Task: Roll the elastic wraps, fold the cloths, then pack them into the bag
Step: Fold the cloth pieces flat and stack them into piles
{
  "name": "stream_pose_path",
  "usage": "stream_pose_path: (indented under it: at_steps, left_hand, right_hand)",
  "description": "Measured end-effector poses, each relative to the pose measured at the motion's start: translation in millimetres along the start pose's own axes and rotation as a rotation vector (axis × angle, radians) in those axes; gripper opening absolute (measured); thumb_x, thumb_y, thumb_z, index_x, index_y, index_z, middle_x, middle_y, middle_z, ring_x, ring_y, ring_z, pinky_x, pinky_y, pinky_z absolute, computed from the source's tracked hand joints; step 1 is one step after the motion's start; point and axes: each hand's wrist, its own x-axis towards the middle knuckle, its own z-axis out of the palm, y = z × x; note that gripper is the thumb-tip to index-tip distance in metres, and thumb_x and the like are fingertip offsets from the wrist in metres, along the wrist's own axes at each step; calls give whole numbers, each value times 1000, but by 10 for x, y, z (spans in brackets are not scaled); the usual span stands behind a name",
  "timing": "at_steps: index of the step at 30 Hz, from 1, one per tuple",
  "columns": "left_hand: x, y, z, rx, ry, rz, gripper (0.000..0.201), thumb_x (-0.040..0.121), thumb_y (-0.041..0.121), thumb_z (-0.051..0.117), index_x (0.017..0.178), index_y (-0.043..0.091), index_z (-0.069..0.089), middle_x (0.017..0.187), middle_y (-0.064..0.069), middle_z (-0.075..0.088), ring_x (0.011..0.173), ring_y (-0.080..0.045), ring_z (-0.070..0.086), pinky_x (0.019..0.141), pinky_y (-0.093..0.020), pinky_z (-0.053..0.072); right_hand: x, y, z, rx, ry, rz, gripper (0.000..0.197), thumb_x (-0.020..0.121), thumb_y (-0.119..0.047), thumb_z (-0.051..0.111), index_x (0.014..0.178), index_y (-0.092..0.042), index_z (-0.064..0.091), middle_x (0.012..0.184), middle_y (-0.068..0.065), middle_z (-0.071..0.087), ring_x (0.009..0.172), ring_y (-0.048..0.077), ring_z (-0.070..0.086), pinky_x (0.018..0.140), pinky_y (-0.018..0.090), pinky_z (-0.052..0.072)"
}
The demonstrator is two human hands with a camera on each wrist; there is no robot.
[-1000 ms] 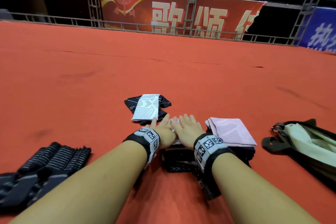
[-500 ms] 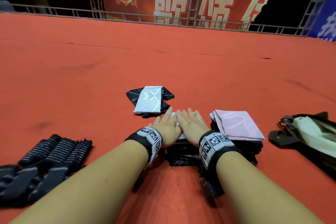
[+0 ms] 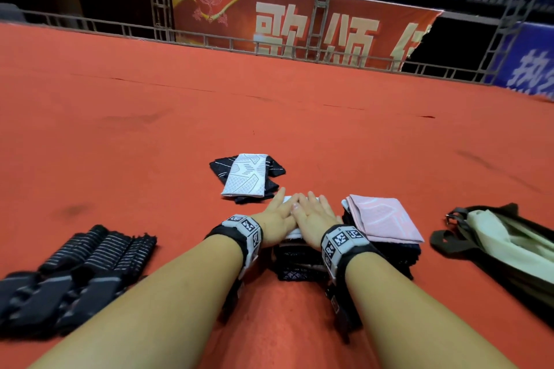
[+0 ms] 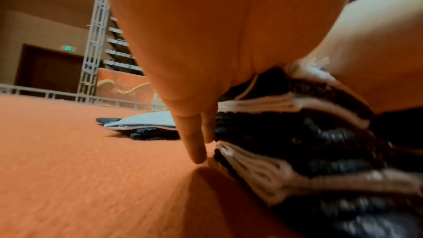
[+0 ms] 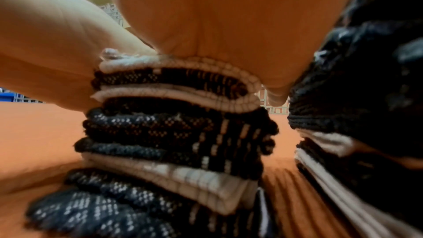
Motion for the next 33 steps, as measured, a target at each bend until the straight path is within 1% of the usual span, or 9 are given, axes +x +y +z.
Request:
stream_pose_path:
  at_steps: [3,6,8,10,13,18,21,27,33]
  left_hand:
    - [-74,-29,-171,-24,31,59,58,109,38,37,162,29,16,169,6,-4,155,-15,10,121,-27,7]
    - [-91,-171,-389,78,160,23,48,108,27,42,155,27,39,162,3,33,148,-16,31,114,-19,20]
    - [-31,-312,-504,197,181,-42,49,100,23,50,149,31,49,153,2,49,138,-20,46,112,-25,35]
    - [71,-439,-591,334,168,-145,47,95,22,54,142,21,54,144,-5,56,129,-26,53,105,-30,43]
    - [260,-615,-657,429,164,-230,42,92,21,54,133,16,61,136,-9,57,124,-30,56,98,-32,47]
    - [617,-919,-549,597,66,-367,48,92,44,43,136,31,60,168,-8,14,152,-36,10,120,-49,21]
    - [770,-1061,-437,597,31,-393,49,97,54,39,139,35,56,170,-1,5,151,-41,8,122,-49,16]
    - [737,-998,-493,562,147,-309,48,102,35,40,148,23,46,166,4,22,151,-27,21,122,-41,22]
    - [357,-765,-982,347,433,-145,43,92,16,47,132,16,61,148,0,49,135,-28,47,110,-40,41]
  right_hand:
    - [21,-68,-109,-93,-41,13,57,105,-48,18,159,-31,18,168,-7,5,155,18,-2,120,58,8]
    - [143,-185,-254,-232,-73,29,49,101,-40,26,143,-20,42,155,5,35,145,28,26,115,58,23]
    - [216,-282,-396,-222,-64,11,41,101,-33,33,132,-14,54,145,10,50,134,31,42,112,48,34]
    - [244,-379,-525,-162,-62,-29,41,103,-25,40,139,-10,53,148,12,50,135,30,46,111,35,37]
    - [294,-477,-651,-92,-42,-59,40,103,-19,44,140,-5,53,145,13,53,133,28,49,107,32,38]
    - [429,-486,-651,-43,-7,-90,38,102,-27,48,130,-4,61,132,14,63,121,29,59,103,38,46]
    - [468,-422,-602,-37,-14,-85,42,102,-32,48,133,-6,60,135,11,63,123,28,58,104,35,45]
    - [481,-323,-583,-8,-1,-57,45,102,-37,47,142,-16,53,145,2,55,131,21,52,108,33,39]
    - [292,-400,-719,15,59,-51,40,102,-31,45,136,-15,59,136,4,62,120,22,59,103,34,46]
